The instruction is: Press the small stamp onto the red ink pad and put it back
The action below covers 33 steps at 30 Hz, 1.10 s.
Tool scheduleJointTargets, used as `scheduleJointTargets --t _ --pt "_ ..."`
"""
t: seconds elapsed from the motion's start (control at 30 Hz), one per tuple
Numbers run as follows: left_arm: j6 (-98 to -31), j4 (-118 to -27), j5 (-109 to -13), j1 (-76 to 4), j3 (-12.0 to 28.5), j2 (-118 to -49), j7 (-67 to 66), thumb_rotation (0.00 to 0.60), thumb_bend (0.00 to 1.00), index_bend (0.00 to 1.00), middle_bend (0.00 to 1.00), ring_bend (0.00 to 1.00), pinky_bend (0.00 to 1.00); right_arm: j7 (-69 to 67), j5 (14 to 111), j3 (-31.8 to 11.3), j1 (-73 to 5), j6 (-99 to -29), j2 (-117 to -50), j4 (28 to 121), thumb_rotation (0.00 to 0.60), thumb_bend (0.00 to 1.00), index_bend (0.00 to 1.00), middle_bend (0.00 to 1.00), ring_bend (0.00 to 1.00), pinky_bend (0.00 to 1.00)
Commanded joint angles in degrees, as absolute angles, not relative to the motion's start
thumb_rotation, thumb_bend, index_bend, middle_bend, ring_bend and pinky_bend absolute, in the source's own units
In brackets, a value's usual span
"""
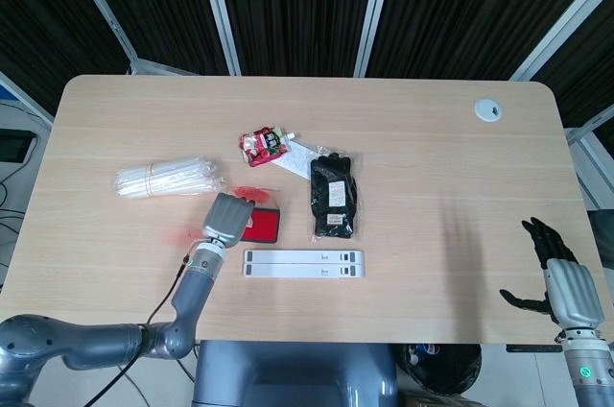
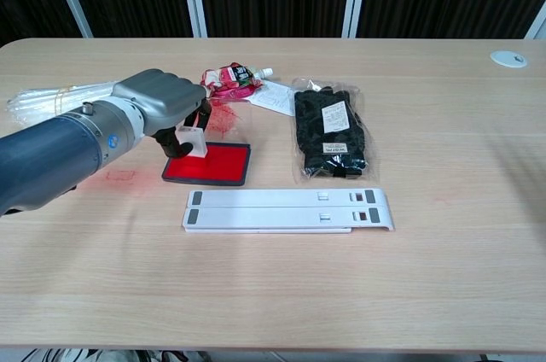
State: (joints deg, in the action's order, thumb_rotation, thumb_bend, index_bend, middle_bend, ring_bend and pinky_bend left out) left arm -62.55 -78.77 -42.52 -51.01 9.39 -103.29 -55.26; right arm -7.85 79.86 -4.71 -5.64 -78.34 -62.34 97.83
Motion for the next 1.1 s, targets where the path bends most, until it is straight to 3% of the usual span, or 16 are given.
scheduleJointTargets --t 0.03,0.7,1.1 --pt "-62.5 -78.5 -42.5 -51.0 9.2 -103.5 -55.1 0.600 0.53 0.77 0.77 0.60 0.66 -7.9 79.9 -4.7 -5.6 -78.3 -62.3 97.8 0.600 0.11 0.00 0.00 0.00 0.18" --pt "-62.3 -77.1 -42.7 -50.6 8.5 -104.1 -54.7 0.600 0.53 0.77 0.77 0.60 0.66 -7.8 79.9 -4.7 -5.6 -78.4 -62.4 97.9 0.600 0.11 0.00 0.00 0.00 0.18" --pt "-64.6 -82.1 -44.4 -50.6 9.6 -101.2 -54.6 0.600 0.53 0.77 0.77 0.60 0.66 -7.8 79.9 -4.7 -5.6 -78.5 -62.4 97.8 0.600 0.11 0.00 0.00 0.00 0.18"
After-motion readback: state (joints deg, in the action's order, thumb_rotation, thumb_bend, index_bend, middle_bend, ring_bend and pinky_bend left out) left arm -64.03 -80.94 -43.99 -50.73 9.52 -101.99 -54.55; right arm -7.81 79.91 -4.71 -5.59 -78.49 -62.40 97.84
